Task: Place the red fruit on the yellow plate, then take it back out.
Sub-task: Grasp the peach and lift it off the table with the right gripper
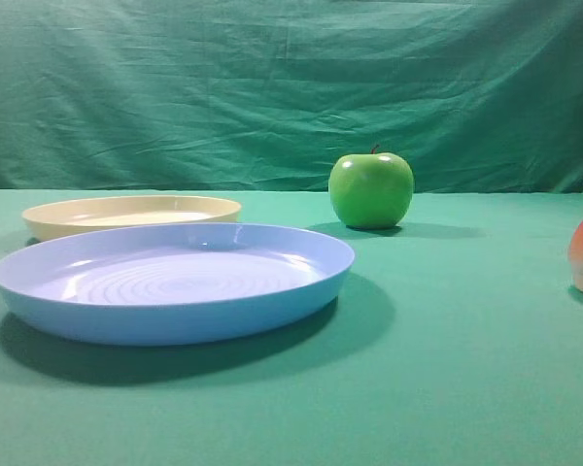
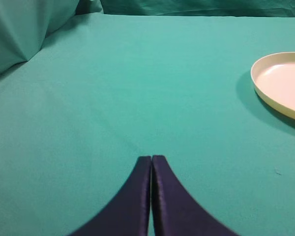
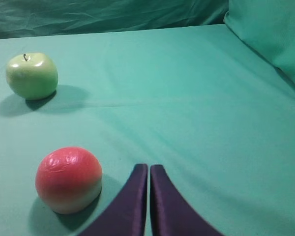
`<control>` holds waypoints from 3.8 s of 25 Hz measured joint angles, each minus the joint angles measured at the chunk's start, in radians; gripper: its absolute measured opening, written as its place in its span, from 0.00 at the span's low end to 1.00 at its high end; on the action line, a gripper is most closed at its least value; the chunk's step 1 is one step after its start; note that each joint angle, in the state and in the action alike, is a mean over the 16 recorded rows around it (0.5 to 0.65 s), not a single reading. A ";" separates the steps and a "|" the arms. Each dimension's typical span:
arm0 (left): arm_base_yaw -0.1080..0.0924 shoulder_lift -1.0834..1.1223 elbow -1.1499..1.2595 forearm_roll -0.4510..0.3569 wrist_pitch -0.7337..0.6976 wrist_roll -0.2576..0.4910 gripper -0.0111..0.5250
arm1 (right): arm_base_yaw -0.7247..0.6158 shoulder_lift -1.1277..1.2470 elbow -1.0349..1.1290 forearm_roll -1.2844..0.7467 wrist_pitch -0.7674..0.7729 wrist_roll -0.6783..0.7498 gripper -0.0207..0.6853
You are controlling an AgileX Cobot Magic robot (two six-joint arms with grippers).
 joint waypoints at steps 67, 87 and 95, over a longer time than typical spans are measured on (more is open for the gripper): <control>0.000 0.000 0.000 0.000 0.000 -0.002 0.02 | 0.169 0.911 -0.746 0.200 0.613 -0.216 0.03; 0.000 0.000 0.000 0.000 0.000 0.000 0.02 | 0.319 1.418 -0.842 -0.005 0.400 -0.129 0.86; 0.000 0.000 0.000 0.000 0.000 0.000 0.02 | 0.319 1.560 -0.845 -0.007 0.311 -0.129 0.94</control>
